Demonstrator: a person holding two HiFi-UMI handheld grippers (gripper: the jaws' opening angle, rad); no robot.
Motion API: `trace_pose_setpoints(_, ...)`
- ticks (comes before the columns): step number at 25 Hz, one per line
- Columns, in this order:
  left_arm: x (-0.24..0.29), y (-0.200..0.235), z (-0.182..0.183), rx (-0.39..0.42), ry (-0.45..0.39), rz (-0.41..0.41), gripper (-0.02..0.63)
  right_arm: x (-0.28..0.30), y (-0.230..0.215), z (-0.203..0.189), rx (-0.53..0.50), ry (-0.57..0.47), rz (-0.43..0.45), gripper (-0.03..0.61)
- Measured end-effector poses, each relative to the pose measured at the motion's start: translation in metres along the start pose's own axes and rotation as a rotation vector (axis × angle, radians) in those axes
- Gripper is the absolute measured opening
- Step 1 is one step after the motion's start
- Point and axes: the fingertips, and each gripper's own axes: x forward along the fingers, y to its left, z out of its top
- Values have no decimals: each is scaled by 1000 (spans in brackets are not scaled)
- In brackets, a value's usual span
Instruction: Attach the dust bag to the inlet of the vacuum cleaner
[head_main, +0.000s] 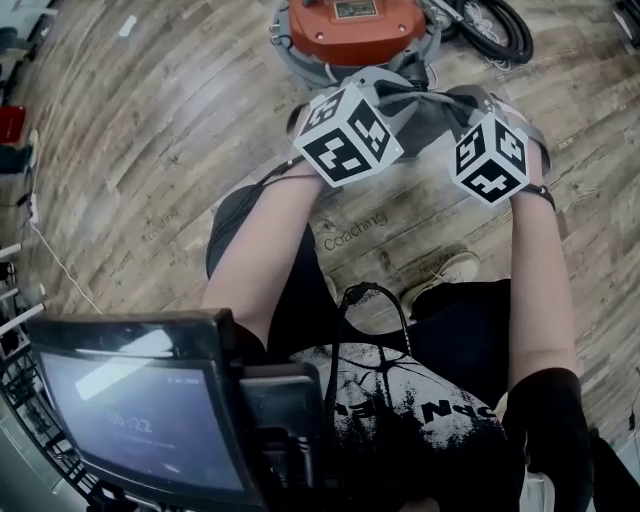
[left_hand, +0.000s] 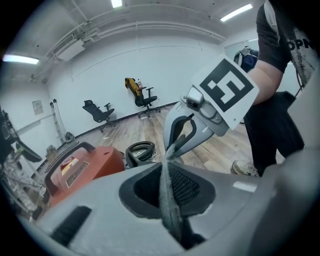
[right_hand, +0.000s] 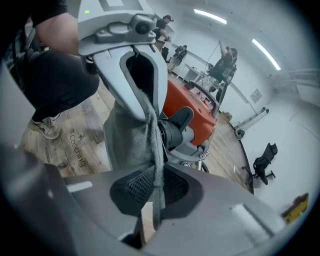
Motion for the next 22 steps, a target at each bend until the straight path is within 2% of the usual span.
trace_pose_setpoints(3,1,3,2,9,-6,-6,40,3,-2,1,20,-2,16,20)
trace_pose_setpoints(8,-8,-1,-17,-98,-41,-46,29,-7,-6,18,8,-55,-6,18)
trace_pose_setpoints(13,-9,-6,-33,-142,-20,-57,28,-18,-5,36,-47,-63,-18,21)
trace_pose_setpoints(17,-5,-6,-30,-84,21,-32,29,-18,-4,29,-22,-51,6,21)
trace_pose_setpoints(22,2,-2,-13,5,63,-5,35,-10,-1,7,103,-49,51,20)
